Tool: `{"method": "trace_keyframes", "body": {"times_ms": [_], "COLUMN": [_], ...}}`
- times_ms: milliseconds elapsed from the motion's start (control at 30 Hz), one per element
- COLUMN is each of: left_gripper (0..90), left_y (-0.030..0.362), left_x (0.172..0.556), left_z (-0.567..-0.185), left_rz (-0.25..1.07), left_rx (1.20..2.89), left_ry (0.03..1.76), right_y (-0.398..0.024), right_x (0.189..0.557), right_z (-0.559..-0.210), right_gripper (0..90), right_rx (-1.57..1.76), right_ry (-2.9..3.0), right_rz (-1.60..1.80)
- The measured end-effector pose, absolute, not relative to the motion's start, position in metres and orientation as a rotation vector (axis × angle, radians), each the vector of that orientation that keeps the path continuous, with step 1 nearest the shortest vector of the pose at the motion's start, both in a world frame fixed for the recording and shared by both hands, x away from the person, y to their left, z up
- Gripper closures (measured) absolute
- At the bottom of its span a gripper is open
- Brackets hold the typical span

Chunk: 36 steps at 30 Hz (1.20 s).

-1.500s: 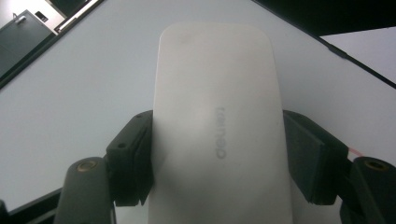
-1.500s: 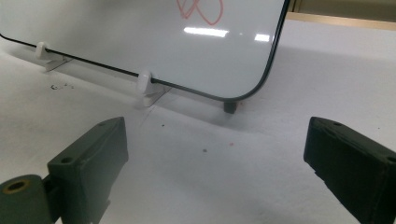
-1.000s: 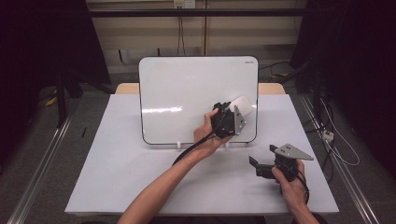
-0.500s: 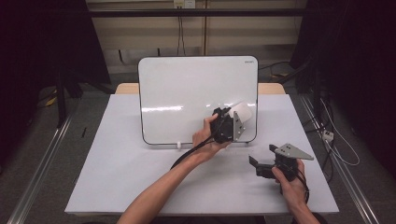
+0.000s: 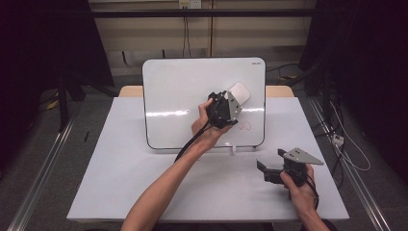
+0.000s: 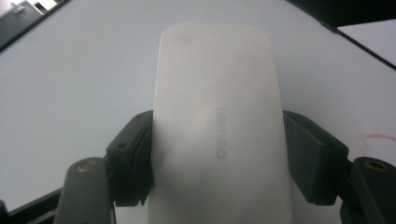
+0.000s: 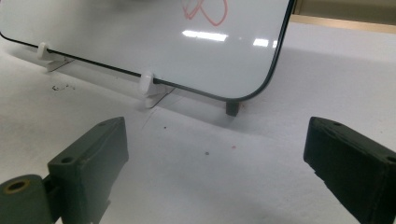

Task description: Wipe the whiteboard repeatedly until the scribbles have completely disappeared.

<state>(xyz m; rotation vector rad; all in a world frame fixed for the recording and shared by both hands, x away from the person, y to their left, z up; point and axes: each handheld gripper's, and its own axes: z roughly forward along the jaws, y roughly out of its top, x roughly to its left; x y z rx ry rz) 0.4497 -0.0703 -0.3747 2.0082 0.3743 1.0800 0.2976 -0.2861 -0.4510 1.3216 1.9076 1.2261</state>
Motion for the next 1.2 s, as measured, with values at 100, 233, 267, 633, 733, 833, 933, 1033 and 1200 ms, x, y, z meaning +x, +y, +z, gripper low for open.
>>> {"method": "trace_keyframes", "body": {"times_ms": [100, 233, 267, 633, 733, 833, 933, 1033, 1200], "left_gripper": [31.1, 31.1, 31.1, 31.1, 31.1, 31.1, 31.1, 31.1, 31.1], "left_y": [-0.07, -0.074, -0.075, -0.091, -0.096, -0.098, -0.097, -0.095, -0.083], "left_x": [0.447, 0.441, 0.439, 0.417, 0.409, 0.405, 0.396, 0.395, 0.391], "left_z": [-0.378, -0.384, -0.386, -0.41, -0.417, -0.422, -0.431, -0.432, -0.436], "left_rz": [1.073, 1.08, 1.079, 1.074, 1.071, 1.065, 1.065, 1.043, 1.039], "left_rx": [2.008, 2.023, 2.032, 2.1, 2.123, 2.13, 2.158, 2.17, 2.189], "left_ry": [0.374, 0.344, 0.335, 0.22, 0.182, 0.161, 0.114, 0.113, 0.097], "right_y": [-0.286, -0.285, -0.285, -0.284, -0.284, -0.284, -0.284, -0.284, -0.286], "right_x": [0.298, 0.297, 0.297, 0.297, 0.298, 0.297, 0.297, 0.297, 0.295], "right_z": [-0.451, -0.451, -0.451, -0.451, -0.451, -0.451, -0.45, -0.45, -0.45], "right_gripper": [6.6, 6.6, 6.6, 6.6, 6.6, 6.5, 6.5, 6.5, 6.5], "right_rx": [1.322, 1.315, 1.317, 1.315, 1.312, 1.314, 1.313, 1.315, 1.316], "right_ry": [1.908, 1.909, 1.908, 1.907, 1.908, 1.908, 1.906, 1.905, 1.904], "right_rz": [1.225, 1.224, 1.223, 1.225, 1.225, 1.224, 1.224, 1.224, 1.223]}}
